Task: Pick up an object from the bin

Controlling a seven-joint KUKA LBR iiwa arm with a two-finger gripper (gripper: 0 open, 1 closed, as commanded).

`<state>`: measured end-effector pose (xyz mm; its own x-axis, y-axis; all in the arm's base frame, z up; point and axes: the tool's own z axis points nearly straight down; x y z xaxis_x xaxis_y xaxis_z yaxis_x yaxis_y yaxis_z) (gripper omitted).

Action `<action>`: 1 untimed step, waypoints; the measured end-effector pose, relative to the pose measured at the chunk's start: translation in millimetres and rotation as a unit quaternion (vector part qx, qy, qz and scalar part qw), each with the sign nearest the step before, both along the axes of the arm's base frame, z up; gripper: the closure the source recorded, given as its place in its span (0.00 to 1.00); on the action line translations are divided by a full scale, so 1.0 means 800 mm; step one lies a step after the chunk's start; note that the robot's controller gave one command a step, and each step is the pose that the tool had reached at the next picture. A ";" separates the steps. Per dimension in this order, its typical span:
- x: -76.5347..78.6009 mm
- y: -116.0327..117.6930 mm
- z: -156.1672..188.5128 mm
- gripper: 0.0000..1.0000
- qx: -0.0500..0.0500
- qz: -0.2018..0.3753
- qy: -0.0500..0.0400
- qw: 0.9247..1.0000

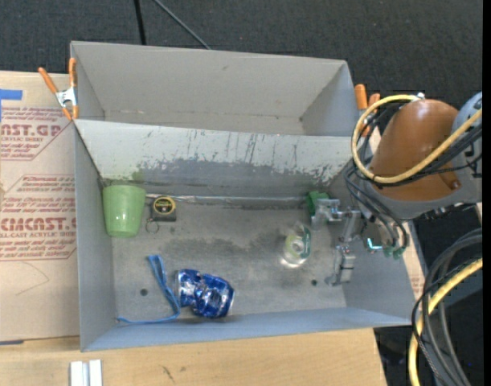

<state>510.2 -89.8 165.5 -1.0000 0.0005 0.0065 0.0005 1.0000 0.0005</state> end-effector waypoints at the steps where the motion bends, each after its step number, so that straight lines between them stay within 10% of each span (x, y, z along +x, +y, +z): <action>1: 0.027 -0.003 -0.119 0.00 0.000 -0.059 -0.003 0.998</action>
Offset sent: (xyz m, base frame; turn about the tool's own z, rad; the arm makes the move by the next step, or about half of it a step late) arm 0.0214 -0.0034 -0.0916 0.1169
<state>531.4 -92.2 70.2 -0.9930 0.1179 0.0009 0.1179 0.9930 0.0017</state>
